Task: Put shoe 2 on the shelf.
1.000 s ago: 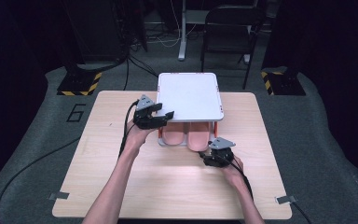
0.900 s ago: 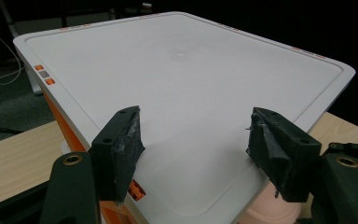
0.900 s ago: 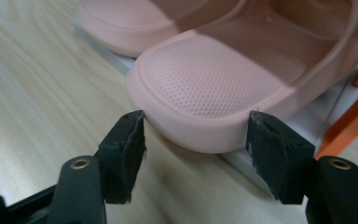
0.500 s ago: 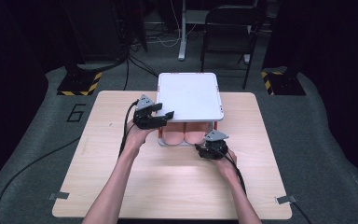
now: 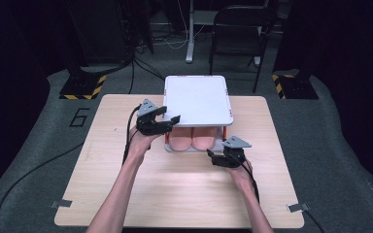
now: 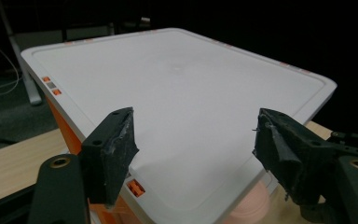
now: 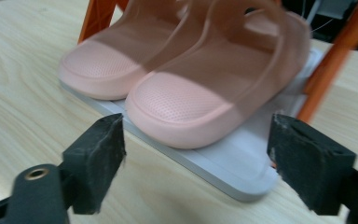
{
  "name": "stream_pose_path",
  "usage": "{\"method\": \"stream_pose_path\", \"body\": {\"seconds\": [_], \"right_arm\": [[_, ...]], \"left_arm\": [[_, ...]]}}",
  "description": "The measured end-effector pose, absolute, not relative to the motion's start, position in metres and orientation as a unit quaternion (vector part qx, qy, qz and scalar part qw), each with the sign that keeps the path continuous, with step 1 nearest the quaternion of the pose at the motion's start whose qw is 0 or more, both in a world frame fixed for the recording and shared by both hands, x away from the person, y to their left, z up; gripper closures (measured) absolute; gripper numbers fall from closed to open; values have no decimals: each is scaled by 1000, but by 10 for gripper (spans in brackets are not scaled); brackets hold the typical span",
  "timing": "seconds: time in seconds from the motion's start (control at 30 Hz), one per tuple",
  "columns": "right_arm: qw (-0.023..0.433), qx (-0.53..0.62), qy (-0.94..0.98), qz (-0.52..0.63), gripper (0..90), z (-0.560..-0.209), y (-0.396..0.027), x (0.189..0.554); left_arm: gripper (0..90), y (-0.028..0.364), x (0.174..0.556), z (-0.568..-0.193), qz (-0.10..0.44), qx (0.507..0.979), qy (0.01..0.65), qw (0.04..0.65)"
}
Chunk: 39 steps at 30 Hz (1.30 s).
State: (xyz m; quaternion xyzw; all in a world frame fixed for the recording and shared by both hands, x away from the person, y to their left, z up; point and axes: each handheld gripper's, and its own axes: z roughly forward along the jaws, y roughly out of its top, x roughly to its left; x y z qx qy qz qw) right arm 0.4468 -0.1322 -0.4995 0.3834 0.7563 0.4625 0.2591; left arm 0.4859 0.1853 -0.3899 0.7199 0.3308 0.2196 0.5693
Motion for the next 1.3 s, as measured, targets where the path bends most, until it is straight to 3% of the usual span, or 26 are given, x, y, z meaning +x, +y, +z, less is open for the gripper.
{"method": "stream_pose_path", "body": {"seconds": [0.33,0.87,1.3], "right_arm": [[264,412,715,499,162,-488,-170,415],[296,430,687,506,169,-495,-212,382],[305,448,665,513,176,-504,-234,368]], "left_arm": [[211,233,439,-397,250,712,322,572],[204,310,375,-454,299,689,375,544],[205,335,360,-488,300,685,406,525]]}}
